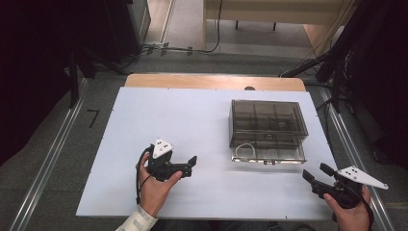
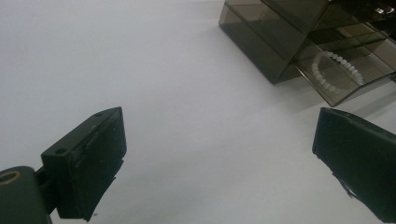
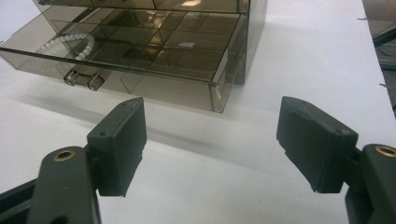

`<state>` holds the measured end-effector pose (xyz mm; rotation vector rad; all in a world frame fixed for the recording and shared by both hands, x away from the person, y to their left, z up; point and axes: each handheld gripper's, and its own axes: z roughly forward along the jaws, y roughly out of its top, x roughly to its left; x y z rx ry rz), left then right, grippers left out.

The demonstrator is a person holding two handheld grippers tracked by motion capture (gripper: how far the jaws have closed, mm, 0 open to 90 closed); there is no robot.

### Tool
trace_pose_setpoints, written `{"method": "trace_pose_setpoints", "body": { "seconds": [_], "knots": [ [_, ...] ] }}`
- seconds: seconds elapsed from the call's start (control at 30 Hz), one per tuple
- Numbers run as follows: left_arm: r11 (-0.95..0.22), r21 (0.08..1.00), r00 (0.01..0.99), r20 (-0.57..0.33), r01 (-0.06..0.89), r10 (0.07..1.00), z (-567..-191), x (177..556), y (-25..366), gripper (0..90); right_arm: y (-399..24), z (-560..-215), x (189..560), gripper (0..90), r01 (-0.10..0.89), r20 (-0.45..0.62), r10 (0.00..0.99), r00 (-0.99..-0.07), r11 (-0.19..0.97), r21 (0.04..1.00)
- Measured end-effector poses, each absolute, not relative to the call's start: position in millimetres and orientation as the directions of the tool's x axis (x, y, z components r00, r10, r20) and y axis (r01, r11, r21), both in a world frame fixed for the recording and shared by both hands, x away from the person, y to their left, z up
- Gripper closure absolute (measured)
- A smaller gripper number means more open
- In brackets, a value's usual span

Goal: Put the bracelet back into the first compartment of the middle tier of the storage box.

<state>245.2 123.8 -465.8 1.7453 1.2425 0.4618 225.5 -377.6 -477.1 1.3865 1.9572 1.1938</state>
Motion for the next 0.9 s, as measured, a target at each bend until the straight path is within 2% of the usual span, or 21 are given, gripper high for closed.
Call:
{"method": "trace_pose_setpoints", "body": {
  "seconds": [0.9],
  "knots": [
    [-0.009, 0.831, 0.309, -0.196, 0.556, 0.931, -475.5, 221.8, 180.5, 2.1, -378.8, -477.3, 225.1, 22.7, 0.52, 0.114, 0.917, -0.383, 0.112, 0.847]
  ]
}}
